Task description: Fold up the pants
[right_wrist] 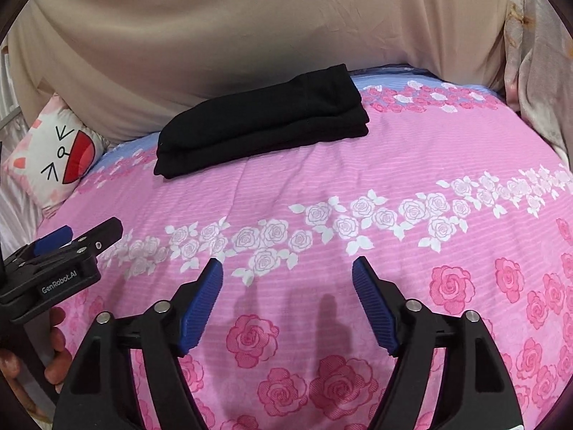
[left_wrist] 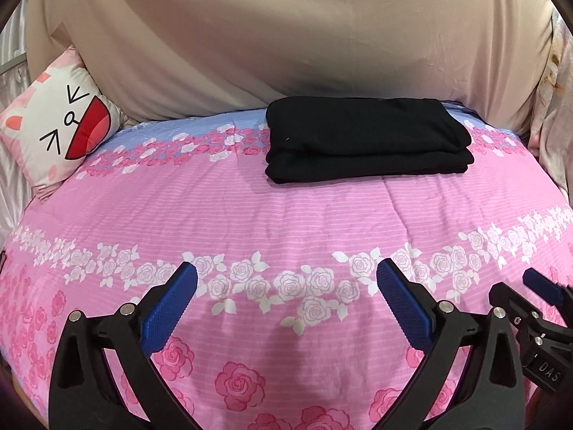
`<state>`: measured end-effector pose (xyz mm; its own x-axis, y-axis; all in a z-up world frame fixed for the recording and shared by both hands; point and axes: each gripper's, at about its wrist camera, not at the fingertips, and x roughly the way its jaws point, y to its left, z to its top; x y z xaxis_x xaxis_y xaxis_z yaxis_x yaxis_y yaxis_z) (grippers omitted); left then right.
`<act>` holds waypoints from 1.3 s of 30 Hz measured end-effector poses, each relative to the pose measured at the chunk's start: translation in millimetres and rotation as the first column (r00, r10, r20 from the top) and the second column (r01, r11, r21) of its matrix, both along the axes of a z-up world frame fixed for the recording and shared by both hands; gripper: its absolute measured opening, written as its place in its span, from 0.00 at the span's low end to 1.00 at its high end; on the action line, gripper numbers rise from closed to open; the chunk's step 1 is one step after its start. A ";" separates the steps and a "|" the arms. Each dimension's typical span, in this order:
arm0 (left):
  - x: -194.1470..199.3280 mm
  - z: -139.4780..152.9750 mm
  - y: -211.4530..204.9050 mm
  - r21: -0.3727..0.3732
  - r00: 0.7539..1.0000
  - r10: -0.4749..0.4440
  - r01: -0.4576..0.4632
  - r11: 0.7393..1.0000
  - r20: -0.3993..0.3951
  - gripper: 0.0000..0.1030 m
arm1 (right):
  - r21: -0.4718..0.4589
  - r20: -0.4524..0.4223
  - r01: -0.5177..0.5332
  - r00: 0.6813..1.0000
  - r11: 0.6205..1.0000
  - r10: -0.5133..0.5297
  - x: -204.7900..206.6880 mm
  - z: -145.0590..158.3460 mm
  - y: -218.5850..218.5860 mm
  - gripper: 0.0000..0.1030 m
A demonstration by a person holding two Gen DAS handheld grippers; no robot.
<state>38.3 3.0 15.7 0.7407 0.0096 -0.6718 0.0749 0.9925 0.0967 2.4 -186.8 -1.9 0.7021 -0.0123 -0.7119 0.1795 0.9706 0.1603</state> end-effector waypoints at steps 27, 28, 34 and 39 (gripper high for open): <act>-8.5 -8.1 -6.2 -0.013 1.000 0.007 -0.006 1.000 0.030 0.95 | -0.030 -0.027 0.033 0.999 0.999 -0.034 1.8 -4.1 2.8 0.79; -7.8 -9.3 -6.5 -0.013 1.000 0.008 -0.007 1.000 0.027 0.95 | -0.031 -0.029 0.032 0.999 0.999 -0.033 2.0 -4.3 3.0 0.79; -3.6 -14.6 -5.7 -0.027 1.000 0.012 -0.012 1.000 0.003 0.95 | -0.034 -0.034 0.030 0.999 0.999 -0.032 2.6 -6.0 3.8 0.80; -0.5 -17.9 -3.6 -0.039 1.000 0.021 -0.021 0.999 -0.018 0.95 | -0.042 -0.040 0.030 0.999 0.999 -0.032 3.8 -7.4 5.4 0.80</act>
<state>37.8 -0.6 -2.2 0.7285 -0.0016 -0.6851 0.0553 0.9969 0.0565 6.2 -181.3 -9.3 0.6712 -0.0638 -0.7385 0.2154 0.9701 0.1120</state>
